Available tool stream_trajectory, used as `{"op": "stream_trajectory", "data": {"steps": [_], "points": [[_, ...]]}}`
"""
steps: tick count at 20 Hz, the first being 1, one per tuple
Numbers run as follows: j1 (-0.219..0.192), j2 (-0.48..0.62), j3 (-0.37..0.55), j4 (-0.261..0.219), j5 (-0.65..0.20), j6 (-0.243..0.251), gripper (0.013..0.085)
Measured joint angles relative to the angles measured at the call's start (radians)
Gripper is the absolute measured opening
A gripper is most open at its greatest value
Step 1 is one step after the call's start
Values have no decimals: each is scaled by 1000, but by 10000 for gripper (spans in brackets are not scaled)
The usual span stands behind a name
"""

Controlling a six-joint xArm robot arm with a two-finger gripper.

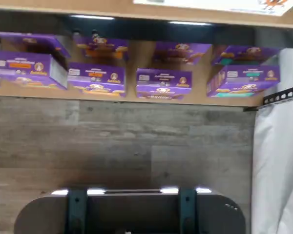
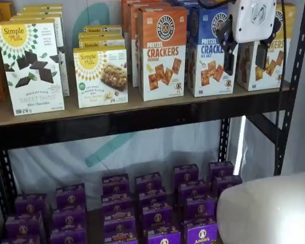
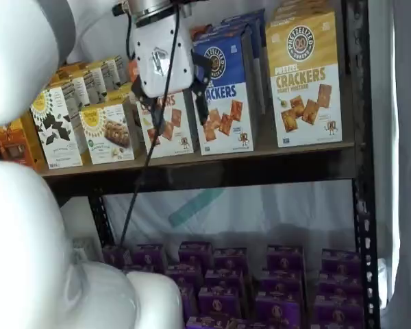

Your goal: Retrieve the yellow and white box located on the top shelf, the sixth one from the left

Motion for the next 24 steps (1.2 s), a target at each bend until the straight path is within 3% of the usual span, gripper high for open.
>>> {"op": "stream_trajectory", "data": {"steps": [7, 15, 24], "points": [[-97, 21, 2, -9, -54, -95, 850], [-230, 64, -20, 17, -127, -217, 850], [-319, 119, -66, 28, -162, -301, 850]]}}
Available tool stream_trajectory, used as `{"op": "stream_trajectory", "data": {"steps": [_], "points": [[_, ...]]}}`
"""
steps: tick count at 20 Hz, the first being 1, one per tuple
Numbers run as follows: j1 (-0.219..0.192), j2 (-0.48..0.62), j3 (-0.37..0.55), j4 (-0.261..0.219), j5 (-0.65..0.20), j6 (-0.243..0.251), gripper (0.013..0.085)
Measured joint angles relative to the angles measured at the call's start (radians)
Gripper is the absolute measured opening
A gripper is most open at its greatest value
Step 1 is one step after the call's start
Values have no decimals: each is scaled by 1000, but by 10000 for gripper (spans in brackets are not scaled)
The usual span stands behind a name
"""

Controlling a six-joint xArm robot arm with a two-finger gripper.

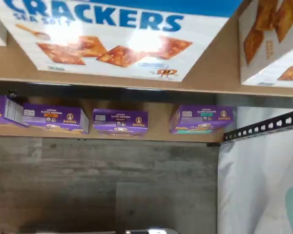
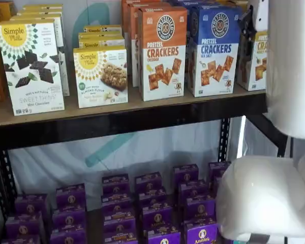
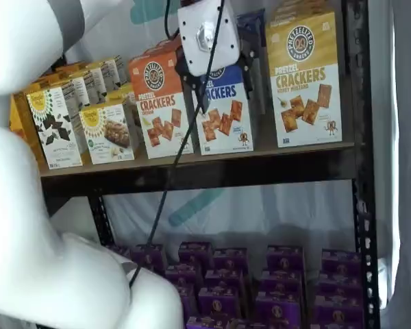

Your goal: Retrieve the yellow and white box located on the top shelf, the sixth one from the left

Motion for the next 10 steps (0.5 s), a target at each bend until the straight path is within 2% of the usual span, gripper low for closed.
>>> {"op": "stream_trajectory", "data": {"steps": [10], "points": [[-71, 28, 2, 25, -48, -64, 850]]}}
